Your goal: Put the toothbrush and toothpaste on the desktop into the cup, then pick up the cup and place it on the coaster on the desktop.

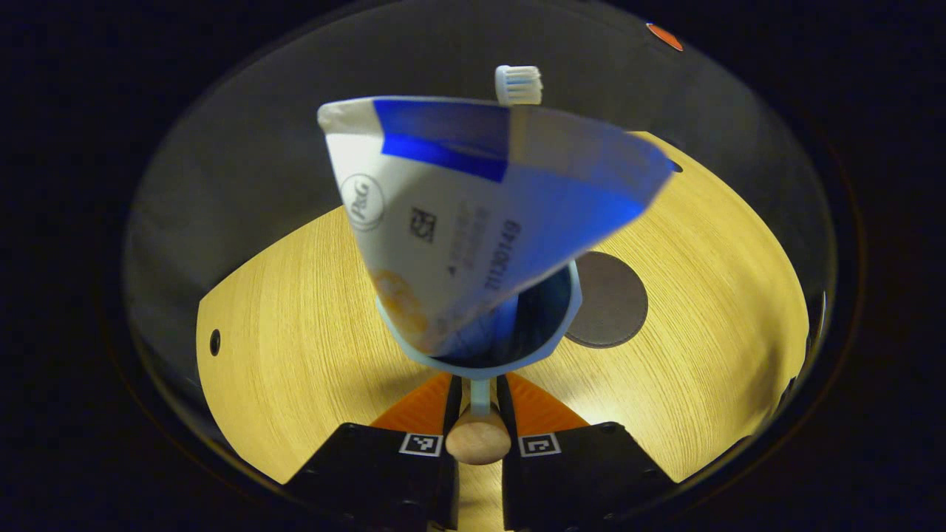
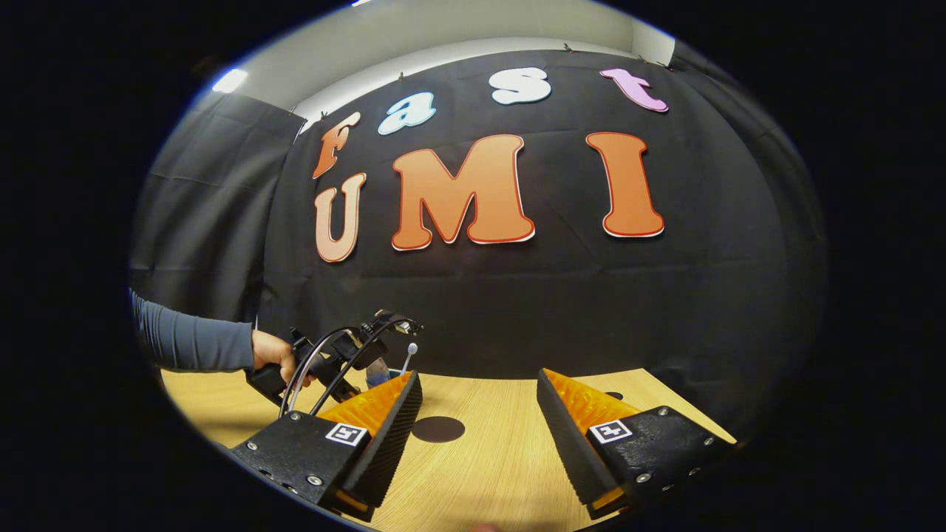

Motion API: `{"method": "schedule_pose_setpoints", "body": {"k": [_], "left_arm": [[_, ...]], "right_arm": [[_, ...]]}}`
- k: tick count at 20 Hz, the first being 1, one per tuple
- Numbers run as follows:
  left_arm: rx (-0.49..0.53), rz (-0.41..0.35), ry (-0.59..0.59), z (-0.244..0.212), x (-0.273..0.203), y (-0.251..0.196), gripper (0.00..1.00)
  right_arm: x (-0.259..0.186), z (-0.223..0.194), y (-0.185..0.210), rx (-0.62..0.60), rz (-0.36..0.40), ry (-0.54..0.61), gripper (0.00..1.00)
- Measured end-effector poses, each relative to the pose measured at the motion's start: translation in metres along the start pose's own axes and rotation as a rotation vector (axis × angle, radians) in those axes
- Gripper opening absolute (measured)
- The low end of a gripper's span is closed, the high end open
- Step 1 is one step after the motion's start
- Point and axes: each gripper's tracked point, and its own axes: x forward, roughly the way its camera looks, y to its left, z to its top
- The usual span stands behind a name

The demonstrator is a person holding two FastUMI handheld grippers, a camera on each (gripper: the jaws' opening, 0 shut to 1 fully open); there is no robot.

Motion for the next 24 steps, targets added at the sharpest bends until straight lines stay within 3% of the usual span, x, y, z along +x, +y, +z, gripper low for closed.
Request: {"method": "schedule_pose_setpoints", "body": {"k": [11,21,24], "left_arm": [[-0.005,-0.078,-0.071,0.01,0.0,-0.004,0.22],[0.004,-0.123,-0.006,0.003,-0.001,-0.006,0.23],[0.012,-0.111,-0.054,0.008,-0.02,0.001,0.29]], "right_arm": [[-0.007,0.005,-0.009,-0.014,-0.023,-0.01,0.94],[-0.015,-0.002,-0.028,0.002,-0.057,0.005,0.94],[-0.017,-0.005,-0.027,0.006,-0.056,0.014,0.94]]}}
